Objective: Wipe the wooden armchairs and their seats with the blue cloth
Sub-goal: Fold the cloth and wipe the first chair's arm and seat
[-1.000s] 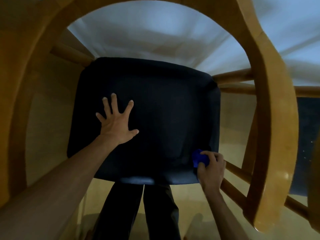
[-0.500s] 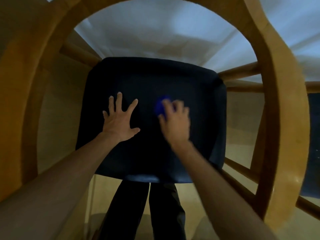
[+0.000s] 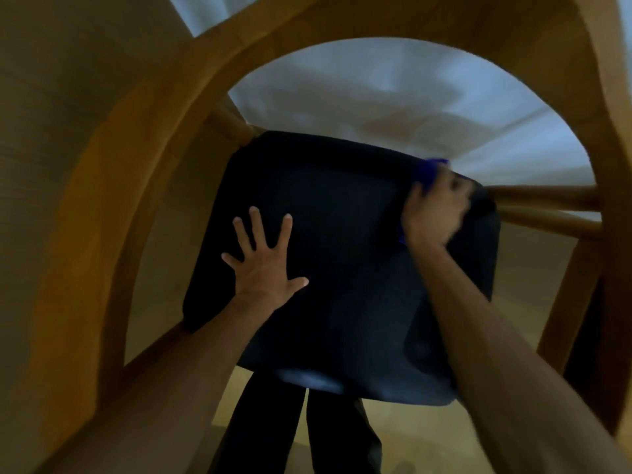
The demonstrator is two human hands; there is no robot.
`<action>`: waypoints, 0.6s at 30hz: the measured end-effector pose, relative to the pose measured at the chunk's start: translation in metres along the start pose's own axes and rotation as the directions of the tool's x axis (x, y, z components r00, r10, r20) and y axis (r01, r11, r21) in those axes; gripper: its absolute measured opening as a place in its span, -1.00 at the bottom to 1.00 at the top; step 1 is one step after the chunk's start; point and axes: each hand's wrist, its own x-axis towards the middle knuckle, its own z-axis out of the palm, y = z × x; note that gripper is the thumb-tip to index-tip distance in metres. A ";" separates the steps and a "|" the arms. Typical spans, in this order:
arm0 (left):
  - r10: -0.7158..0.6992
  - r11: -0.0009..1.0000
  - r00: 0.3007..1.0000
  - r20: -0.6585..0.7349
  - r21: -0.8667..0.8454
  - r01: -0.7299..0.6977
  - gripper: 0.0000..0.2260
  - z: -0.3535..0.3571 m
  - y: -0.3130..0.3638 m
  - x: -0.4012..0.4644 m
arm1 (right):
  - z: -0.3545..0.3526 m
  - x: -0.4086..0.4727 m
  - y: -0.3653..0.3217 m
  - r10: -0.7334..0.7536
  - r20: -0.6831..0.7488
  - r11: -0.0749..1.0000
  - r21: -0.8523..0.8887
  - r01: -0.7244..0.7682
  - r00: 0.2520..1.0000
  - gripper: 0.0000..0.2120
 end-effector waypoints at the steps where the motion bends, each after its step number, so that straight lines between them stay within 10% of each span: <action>1: 0.000 1.000 1.000 0.003 -0.005 0.000 0.02 0.000 0.000 0.000 | 0.013 -0.011 -0.031 -0.105 0.053 0.994 -0.028 0.106 0.993 -0.56; 8: -0.013 1.000 1.000 0.007 -0.003 0.013 -0.01 0.003 -0.004 0.000 | 0.044 -0.076 -0.093 -0.743 0.309 0.653 0.146 0.743 0.593 -0.53; 14: 0.000 1.000 1.000 -0.002 -0.008 0.000 0.01 0.004 -0.003 -0.003 | -0.025 0.002 0.082 -0.297 0.120 0.955 0.048 0.293 0.947 -0.59; 18: -0.002 1.000 1.000 0.003 0.026 0.002 0.01 0.004 0.001 -0.002 | -0.032 -0.021 0.127 0.101 -0.029 0.994 0.040 -0.100 0.994 -0.60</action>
